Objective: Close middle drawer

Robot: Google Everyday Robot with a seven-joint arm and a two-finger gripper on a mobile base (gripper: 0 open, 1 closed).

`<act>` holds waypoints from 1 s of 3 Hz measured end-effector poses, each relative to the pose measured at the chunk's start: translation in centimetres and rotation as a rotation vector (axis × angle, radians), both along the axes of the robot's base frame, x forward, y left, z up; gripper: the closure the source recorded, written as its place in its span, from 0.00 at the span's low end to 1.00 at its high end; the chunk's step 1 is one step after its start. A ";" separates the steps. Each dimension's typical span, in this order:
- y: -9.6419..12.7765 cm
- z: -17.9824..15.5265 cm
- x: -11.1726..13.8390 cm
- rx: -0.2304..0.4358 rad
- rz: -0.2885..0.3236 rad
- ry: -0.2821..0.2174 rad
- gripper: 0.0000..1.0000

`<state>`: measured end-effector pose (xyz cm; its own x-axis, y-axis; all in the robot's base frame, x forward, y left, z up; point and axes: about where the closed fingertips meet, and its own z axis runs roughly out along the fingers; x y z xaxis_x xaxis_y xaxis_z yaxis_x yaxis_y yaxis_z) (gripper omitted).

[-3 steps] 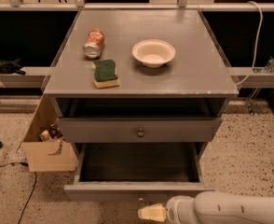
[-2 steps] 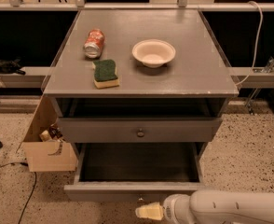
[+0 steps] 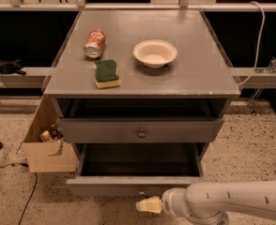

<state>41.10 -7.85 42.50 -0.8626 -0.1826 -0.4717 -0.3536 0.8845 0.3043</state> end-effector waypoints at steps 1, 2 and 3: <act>-1.1 -1.0 1.9 0.001 -0.034 -0.003 0.00; -2.4 -1.8 3.8 0.001 -0.075 -0.031 0.00; -3.1 -1.4 6.5 0.014 -0.116 -0.060 0.00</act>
Offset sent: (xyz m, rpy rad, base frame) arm 0.0600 -0.0417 -0.0238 0.0035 -0.0730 -0.1295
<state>47.62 -10.99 41.10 -0.8480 -0.0765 -0.5245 -0.2671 0.9164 0.2981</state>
